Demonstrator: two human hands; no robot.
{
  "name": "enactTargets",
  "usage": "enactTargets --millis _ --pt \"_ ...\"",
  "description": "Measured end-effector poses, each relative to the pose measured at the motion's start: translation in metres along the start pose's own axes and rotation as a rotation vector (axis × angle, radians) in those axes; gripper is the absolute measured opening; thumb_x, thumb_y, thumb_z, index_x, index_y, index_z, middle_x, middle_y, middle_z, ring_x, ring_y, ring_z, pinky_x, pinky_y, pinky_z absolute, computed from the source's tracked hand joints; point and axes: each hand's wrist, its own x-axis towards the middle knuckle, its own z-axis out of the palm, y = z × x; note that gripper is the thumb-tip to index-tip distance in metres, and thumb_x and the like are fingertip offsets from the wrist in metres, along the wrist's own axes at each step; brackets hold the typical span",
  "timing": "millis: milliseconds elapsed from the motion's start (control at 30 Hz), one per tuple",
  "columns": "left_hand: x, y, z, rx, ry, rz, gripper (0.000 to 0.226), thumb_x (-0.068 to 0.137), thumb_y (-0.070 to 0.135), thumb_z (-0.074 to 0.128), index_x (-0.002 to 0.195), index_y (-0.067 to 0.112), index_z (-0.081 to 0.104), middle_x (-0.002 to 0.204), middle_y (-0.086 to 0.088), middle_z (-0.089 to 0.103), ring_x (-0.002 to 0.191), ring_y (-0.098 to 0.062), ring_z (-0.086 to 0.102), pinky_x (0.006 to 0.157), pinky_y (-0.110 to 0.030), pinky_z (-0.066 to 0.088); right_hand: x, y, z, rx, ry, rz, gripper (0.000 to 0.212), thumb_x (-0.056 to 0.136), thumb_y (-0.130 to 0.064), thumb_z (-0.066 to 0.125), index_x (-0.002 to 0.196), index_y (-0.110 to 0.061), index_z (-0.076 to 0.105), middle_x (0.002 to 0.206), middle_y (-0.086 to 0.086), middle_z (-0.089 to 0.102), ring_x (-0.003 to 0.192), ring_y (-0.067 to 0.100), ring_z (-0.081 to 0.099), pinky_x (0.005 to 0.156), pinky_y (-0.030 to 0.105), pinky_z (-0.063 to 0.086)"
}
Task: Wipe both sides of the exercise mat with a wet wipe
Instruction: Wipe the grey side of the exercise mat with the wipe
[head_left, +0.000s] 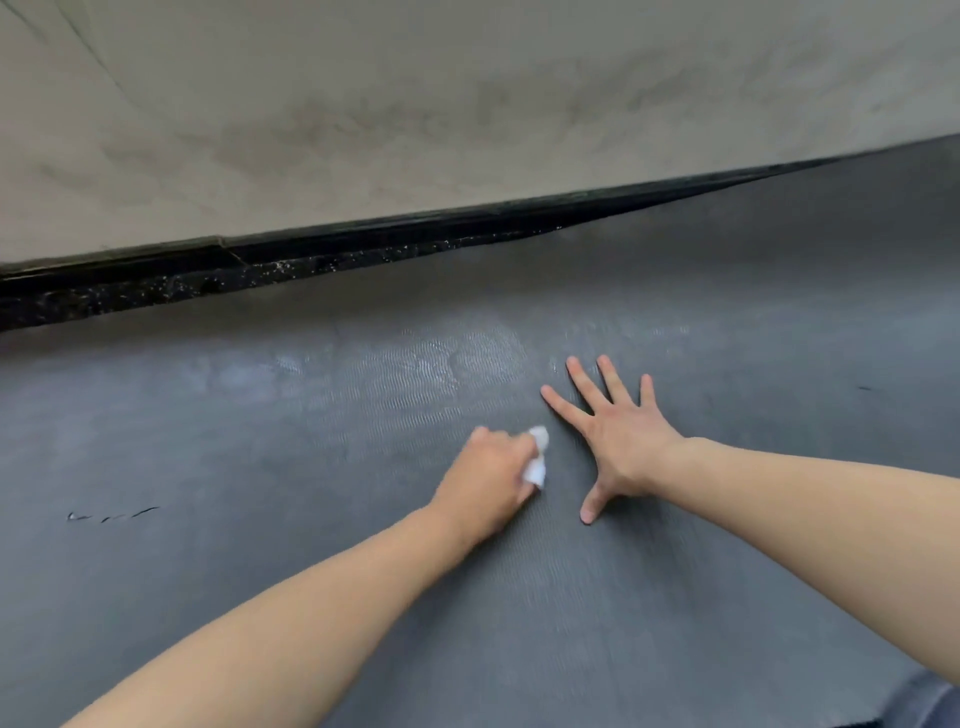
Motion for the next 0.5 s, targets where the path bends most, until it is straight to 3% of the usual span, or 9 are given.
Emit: enactTargets --millis 67,100,133,167,267,333,400,500 --pt "-0.023 0.027 0.012 0.06 -0.244 0.486 0.015 0.091 0.021 0.059 0.099 0.015 0.047 0.072 -0.006 0.062 0.069 -0.029 0.056 0.067 -0.038 0.035 0.0 -0.001 0.0 -0.011 0.002 0.007 0.167 0.046 -0.086 0.083 0.156 -0.042 -0.035 0.163 0.004 -0.046 0.153 0.041 -0.034 0.12 0.076 0.0" --pt "-0.023 0.023 0.014 0.095 -0.294 0.617 0.016 0.092 0.019 0.059 0.1 0.014 0.047 0.074 -0.006 0.063 0.069 -0.028 0.054 0.068 -0.037 0.035 0.0 -0.001 0.0 -0.016 0.0 0.01 0.168 0.045 -0.086 0.083 0.156 -0.042 -0.035 0.163 0.004 -0.046 0.153 0.041 -0.034 0.12 0.076 0.0" --pt "-0.016 0.013 0.012 0.122 -0.27 0.634 0.015 0.092 0.02 0.06 0.098 0.015 0.047 0.074 -0.006 0.062 0.069 -0.028 0.053 0.068 -0.037 0.035 0.0 -0.001 -0.001 -0.018 -0.006 0.011 0.168 0.045 -0.085 0.084 0.156 -0.042 -0.035 0.163 0.003 -0.047 0.153 0.04 -0.035 0.12 0.076 0.0" --pt "-0.005 -0.001 0.006 0.158 -0.2 0.54 0.013 0.092 0.022 0.06 0.094 0.017 0.048 0.073 -0.005 0.062 0.069 -0.028 0.055 0.068 -0.038 0.035 0.001 -0.002 -0.002 -0.016 -0.014 0.012 0.169 0.045 -0.083 0.086 0.155 -0.043 -0.035 0.162 0.003 -0.047 0.153 0.04 -0.035 0.12 0.075 -0.001" --pt "0.015 -0.047 -0.016 0.158 0.072 -0.089 0.01 0.089 0.025 0.062 0.092 0.016 0.057 0.076 -0.009 0.066 0.073 -0.034 0.061 0.072 -0.041 0.037 0.001 -0.002 -0.003 -0.004 -0.03 0.025 0.169 0.045 -0.081 0.088 0.155 -0.045 -0.034 0.162 0.0 -0.047 0.153 0.038 -0.036 0.121 0.075 -0.002" --pt "0.008 -0.047 -0.014 0.067 0.16 -0.235 0.012 0.085 0.022 0.066 0.093 0.015 0.061 0.075 -0.01 0.065 0.072 -0.035 0.061 0.071 -0.041 0.037 -0.001 -0.002 -0.002 -0.002 -0.025 0.023 0.168 0.044 -0.082 0.087 0.156 -0.045 -0.034 0.163 0.0 -0.047 0.153 0.037 -0.035 0.121 0.075 -0.001" --pt "-0.014 -0.012 0.004 0.031 0.028 -0.052 0.014 0.086 0.026 0.062 0.095 0.018 0.056 0.072 -0.008 0.064 0.07 -0.034 0.06 0.067 -0.04 0.034 -0.002 -0.004 -0.004 0.005 -0.015 0.013 0.166 0.046 -0.081 0.087 0.158 -0.044 -0.03 0.165 0.0 -0.043 0.155 0.038 -0.032 0.123 0.073 0.002" --pt "-0.054 0.025 0.025 0.113 -0.25 0.489 0.011 0.092 0.027 0.057 0.097 0.018 0.051 0.072 -0.002 0.062 0.069 -0.026 0.056 0.066 -0.037 0.03 -0.008 -0.005 -0.002 0.025 0.012 -0.028 0.145 0.066 -0.072 0.085 0.164 -0.04 -0.017 0.17 0.002 -0.033 0.159 0.04 -0.021 0.126 0.066 0.011"
